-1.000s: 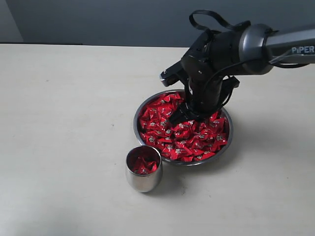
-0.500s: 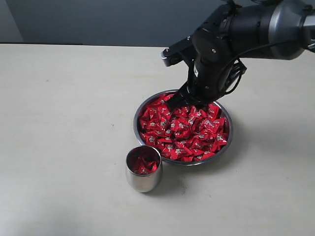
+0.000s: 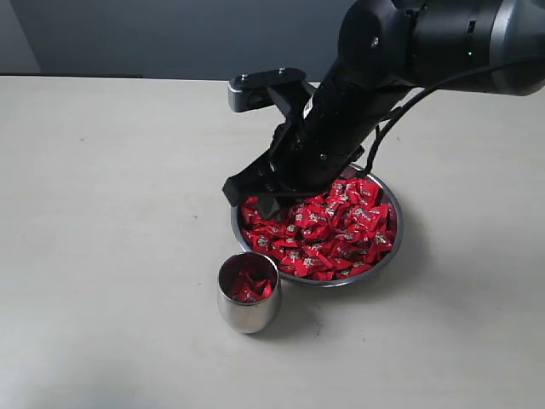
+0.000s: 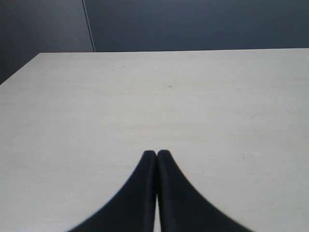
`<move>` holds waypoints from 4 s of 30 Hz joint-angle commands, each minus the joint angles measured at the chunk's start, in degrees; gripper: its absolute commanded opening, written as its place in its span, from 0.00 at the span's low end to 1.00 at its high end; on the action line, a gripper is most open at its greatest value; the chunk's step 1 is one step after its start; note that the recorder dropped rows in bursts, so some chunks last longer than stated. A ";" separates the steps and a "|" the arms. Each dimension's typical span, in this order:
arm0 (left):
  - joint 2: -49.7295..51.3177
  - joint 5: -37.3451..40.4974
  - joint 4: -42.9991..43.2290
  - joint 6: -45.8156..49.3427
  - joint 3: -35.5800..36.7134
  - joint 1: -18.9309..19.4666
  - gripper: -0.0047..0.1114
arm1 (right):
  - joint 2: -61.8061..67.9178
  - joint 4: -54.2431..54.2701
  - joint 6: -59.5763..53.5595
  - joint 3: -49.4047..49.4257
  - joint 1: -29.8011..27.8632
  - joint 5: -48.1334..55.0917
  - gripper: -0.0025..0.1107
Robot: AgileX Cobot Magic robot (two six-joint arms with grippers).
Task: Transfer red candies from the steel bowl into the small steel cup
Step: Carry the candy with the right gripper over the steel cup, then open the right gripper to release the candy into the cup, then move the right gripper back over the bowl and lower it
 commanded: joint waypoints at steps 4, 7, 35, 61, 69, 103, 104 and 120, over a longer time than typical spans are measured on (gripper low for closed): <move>-0.27 -0.58 -0.35 -0.08 0.26 -0.27 0.04 | 0.73 -0.32 -1.45 -0.06 4.89 -0.26 0.02; -0.27 -0.58 -0.35 -0.08 0.26 -0.27 0.04 | 1.23 -2.18 -0.23 -0.06 5.86 -0.26 0.02; -0.27 -0.58 -0.35 -0.08 0.26 -0.27 0.04 | 4.99 -4.26 0.51 0.06 7.80 -0.33 0.18; -0.27 -0.58 -0.35 -0.08 0.26 -0.27 0.04 | -2.67 -2.47 0.02 -0.06 7.80 -0.35 0.32; -0.27 -0.58 -0.35 -0.08 0.26 -0.27 0.04 | -4.72 -24.26 12.72 -0.06 7.59 -1.16 0.32; -0.27 -0.58 -0.35 -0.08 0.26 -0.27 0.04 | 10.59 -36.29 25.97 -3.68 1.37 -6.11 0.41; -0.27 -0.58 -0.35 -0.08 0.26 -0.27 0.04 | 10.85 -36.03 25.97 -4.44 1.37 -5.51 0.43; -0.27 -0.58 -0.35 -0.08 0.26 -0.27 0.04 | 16.56 -36.80 25.97 -5.31 1.23 -5.33 0.38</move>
